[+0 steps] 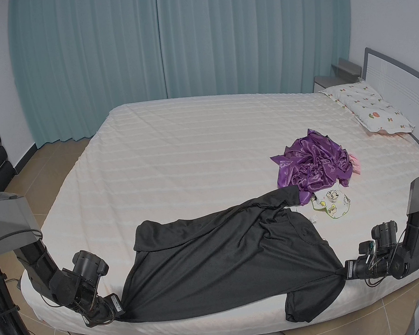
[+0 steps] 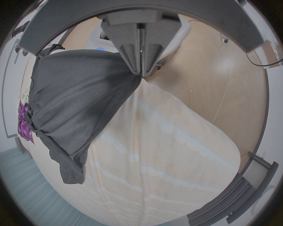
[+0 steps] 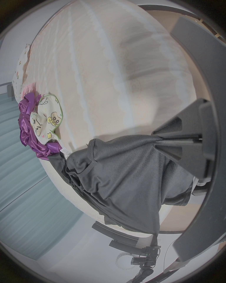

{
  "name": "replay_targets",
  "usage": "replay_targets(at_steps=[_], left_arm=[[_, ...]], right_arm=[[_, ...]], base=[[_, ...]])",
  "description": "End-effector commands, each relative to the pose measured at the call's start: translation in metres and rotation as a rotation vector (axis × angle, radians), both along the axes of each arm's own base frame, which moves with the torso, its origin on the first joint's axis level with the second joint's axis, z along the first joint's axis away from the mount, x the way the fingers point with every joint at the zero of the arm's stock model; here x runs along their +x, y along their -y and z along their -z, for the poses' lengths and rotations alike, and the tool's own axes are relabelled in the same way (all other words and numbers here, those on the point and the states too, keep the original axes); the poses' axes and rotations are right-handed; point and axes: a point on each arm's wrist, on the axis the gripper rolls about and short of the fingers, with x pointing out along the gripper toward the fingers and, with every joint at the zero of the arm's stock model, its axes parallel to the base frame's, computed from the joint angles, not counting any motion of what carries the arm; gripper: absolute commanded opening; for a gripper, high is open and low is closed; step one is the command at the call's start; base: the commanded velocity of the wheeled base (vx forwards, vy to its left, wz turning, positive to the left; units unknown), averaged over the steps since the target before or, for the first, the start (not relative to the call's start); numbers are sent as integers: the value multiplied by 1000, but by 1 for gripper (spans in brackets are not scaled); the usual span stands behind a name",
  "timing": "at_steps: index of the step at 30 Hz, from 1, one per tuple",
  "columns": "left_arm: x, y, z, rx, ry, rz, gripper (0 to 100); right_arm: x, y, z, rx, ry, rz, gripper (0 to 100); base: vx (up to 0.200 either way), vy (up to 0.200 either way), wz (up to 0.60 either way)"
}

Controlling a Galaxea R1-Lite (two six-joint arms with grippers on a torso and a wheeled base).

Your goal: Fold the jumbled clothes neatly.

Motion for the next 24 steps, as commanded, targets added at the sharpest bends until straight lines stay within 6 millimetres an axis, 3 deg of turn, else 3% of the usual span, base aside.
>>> replay_targets(at_steps=[1, 7, 8, 9, 13, 16, 19, 24], left_arm=[[1, 1, 1, 0, 0, 3, 0], [0, 7, -1, -13, 15, 27, 0], [0, 8, -1, -15, 17, 26, 0], [1, 9, -1, -15, 19, 27, 100], [1, 8, -2, -19, 20, 27, 100], [1, 6, -4, -25, 28, 20, 100], [1, 1, -19, -38, 85, 8, 100], [0, -5, -37, -84, 156, 22, 100]], right_arm=[[-2, 2, 0, -1, -3, 7, 0], [4, -5, 7, 11, 9, -23, 0], [4, -7, 8, 12, 13, -28, 100], [5, -7, 9, 15, 18, -29, 100], [7, -8, 5, 41, 46, -6, 100], [13, -9, -10, 176, 103, 71, 100], [12, -10, -22, 339, 117, 135, 100], [10, -12, -25, 415, 121, 179, 100]], base=[[0, 0, 0], [0, 0, 0], [0, 0, 0], [0, 0, 0], [0, 0, 0], [0, 0, 0], [0, 0, 0], [0, 0, 0]])
